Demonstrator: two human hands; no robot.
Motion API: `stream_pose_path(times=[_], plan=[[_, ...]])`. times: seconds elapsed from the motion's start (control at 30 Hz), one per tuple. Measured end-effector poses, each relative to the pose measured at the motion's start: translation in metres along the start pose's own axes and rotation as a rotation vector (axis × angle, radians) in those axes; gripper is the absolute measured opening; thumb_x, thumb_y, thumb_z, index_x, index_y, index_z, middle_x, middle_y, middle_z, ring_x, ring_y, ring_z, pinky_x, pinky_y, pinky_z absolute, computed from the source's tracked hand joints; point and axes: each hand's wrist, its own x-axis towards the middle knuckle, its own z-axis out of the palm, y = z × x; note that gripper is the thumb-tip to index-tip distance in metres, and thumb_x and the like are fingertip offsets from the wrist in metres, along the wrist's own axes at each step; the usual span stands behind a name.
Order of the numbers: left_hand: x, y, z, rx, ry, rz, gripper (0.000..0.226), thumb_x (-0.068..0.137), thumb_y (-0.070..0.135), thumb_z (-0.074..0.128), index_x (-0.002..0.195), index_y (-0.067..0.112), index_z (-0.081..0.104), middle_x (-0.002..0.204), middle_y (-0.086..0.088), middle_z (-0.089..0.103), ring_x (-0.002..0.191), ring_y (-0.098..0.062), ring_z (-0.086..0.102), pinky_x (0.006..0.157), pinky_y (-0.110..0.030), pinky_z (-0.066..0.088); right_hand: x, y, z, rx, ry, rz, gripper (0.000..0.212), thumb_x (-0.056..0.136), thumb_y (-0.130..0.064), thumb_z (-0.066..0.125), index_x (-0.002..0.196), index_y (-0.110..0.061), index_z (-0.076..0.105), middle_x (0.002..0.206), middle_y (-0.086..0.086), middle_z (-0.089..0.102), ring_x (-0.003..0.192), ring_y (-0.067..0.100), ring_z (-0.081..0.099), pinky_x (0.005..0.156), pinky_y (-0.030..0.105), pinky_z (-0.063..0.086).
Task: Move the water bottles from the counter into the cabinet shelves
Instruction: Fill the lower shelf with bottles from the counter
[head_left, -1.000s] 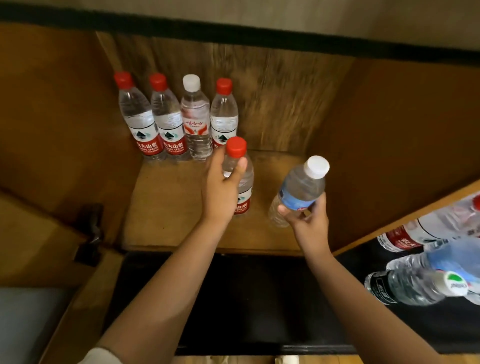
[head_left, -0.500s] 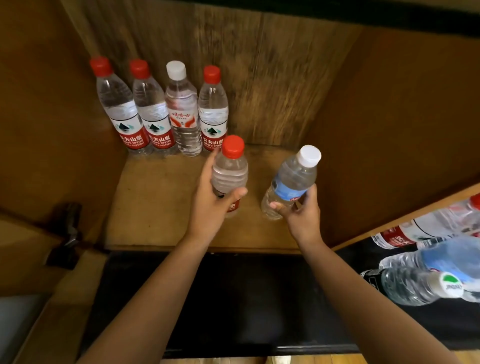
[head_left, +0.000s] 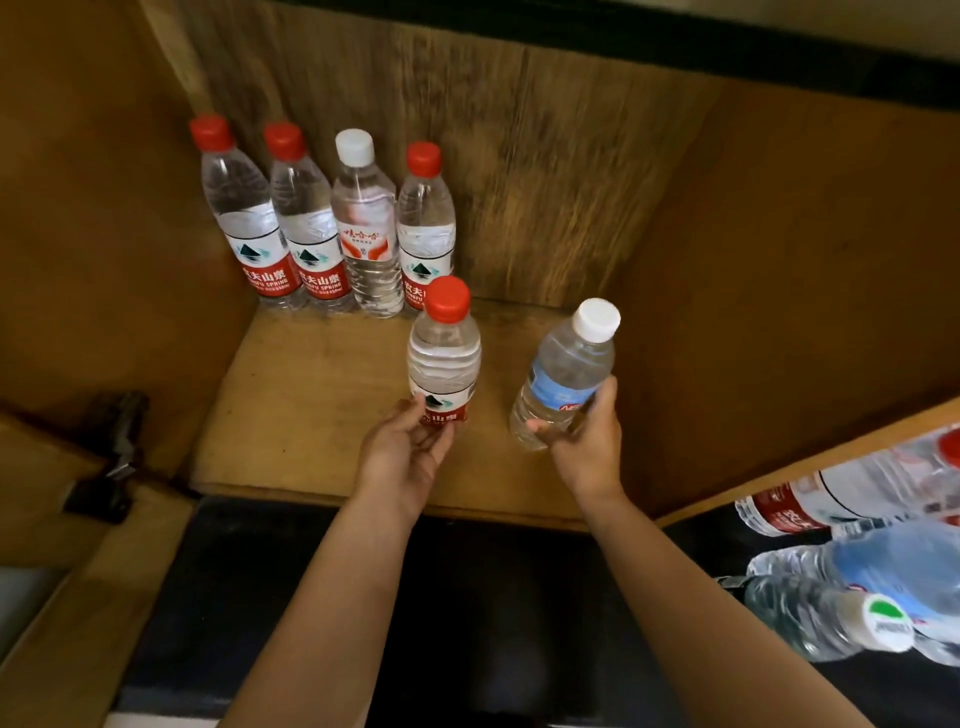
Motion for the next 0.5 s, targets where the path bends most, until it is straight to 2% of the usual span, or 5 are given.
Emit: stream_pose_path(times=[0.13, 0.27, 0.37, 0.43, 0.5], plan=[[0.017, 0.002, 0.025, 0.041, -0.006, 0.026, 0.031, 0.094, 0.009, 0.048, 0.123, -0.003, 0.049, 0.105, -0.017, 0.059, 0.109, -0.035, 0.055, 0.083, -0.033, 0.047, 0.015, -0.004, 0.006, 0.023, 0.001, -0.004, 0.074, 0.066, -0.001, 0.078, 0.126, -0.017, 0.037, 0.121, 0.001, 0.055, 0.115, 0.016, 0.052, 0.09, 0.026, 0.043], [0.04, 0.011, 0.054, 0.075, -0.015, 0.006, 0.034, 0.093, 0.007, 0.049, 0.125, -0.004, 0.048, 0.123, -0.022, 0.055, 0.121, -0.037, 0.05, 0.083, -0.035, 0.045, 0.043, -0.012, 0.013, 0.039, 0.036, -0.014, 0.077, 0.064, 0.004, 0.078, 0.128, -0.012, 0.037, 0.122, 0.007, 0.057, 0.112, 0.02, 0.054, 0.088, 0.027, 0.043], [0.055, 0.014, 0.074, 0.083, -0.022, 0.028, 0.037, 0.092, 0.005, 0.05, 0.129, -0.001, 0.046, 0.131, -0.019, 0.053, 0.123, -0.034, 0.049, 0.085, -0.036, 0.046, 0.063, -0.016, 0.016, 0.011, 0.06, -0.001, 0.079, 0.063, 0.003, 0.079, 0.128, -0.012, 0.038, 0.122, 0.008, 0.059, 0.111, 0.024, 0.056, 0.094, 0.034, 0.046], [0.064, 0.013, 0.077, 0.297, -0.063, 0.123, 0.042, 0.089, 0.0, 0.054, 0.13, 0.007, 0.047, 0.127, -0.011, 0.056, 0.121, -0.03, 0.051, 0.089, -0.036, 0.047, 0.074, -0.017, 0.017, -0.017, 0.068, 0.011, 0.078, 0.063, 0.0, 0.08, 0.127, -0.015, 0.037, 0.121, 0.006, 0.059, 0.11, 0.024, 0.056, 0.094, 0.036, 0.046], [0.071, 0.017, 0.074, 0.639, -0.102, 0.245, 0.05, 0.082, -0.007, 0.06, 0.127, 0.011, 0.048, 0.123, -0.007, 0.059, 0.116, -0.031, 0.055, 0.089, -0.042, 0.046, 0.083, -0.019, 0.019, -0.031, 0.076, 0.034, 0.076, 0.064, -0.002, 0.079, 0.126, -0.018, 0.037, 0.117, 0.002, 0.059, 0.107, 0.023, 0.057, 0.088, 0.03, 0.045]])
